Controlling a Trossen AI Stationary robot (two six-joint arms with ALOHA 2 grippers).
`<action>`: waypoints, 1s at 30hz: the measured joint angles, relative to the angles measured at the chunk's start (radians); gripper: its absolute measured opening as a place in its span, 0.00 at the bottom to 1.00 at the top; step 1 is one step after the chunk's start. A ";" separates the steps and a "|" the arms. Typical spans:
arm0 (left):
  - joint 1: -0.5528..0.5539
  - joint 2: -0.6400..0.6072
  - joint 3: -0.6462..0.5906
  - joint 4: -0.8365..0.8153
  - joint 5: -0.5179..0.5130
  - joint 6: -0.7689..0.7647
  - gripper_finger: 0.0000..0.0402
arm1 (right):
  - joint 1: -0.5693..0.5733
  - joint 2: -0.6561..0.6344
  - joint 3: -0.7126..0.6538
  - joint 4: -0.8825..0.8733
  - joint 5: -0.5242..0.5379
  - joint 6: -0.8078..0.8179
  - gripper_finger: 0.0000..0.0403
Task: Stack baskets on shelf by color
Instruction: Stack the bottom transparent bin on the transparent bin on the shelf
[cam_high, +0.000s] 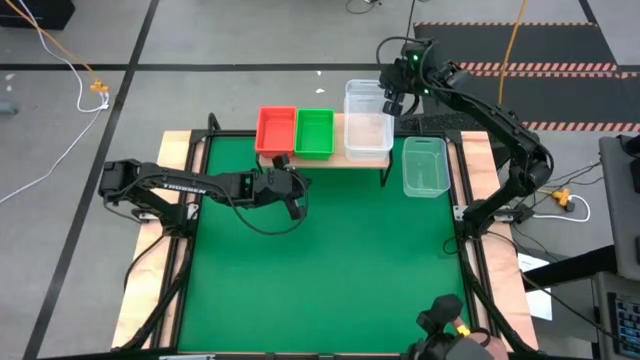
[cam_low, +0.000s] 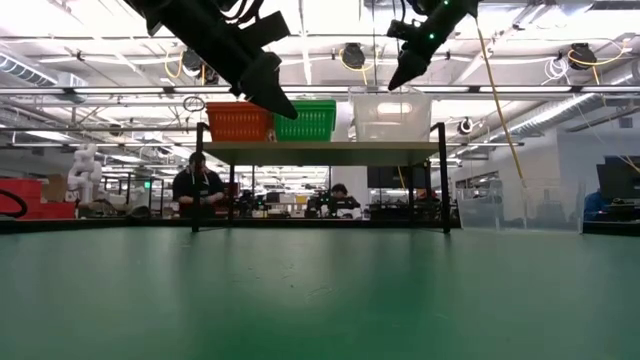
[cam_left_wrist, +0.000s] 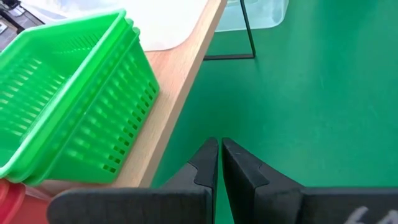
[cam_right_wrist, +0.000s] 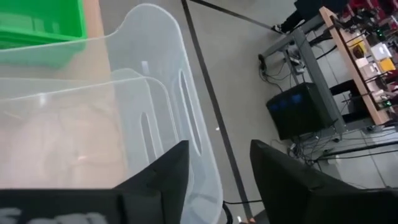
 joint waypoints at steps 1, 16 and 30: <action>0.001 0.000 0.000 0.000 0.000 0.000 0.06 | -0.002 0.000 0.000 0.000 0.000 -0.002 0.39; -0.005 0.000 0.000 -0.049 0.001 -0.023 0.06 | 0.037 -0.060 0.000 -0.028 -0.124 0.070 0.26; -0.006 0.000 0.000 -0.054 0.000 -0.063 0.06 | 0.087 -0.113 0.000 -0.080 0.136 0.541 0.30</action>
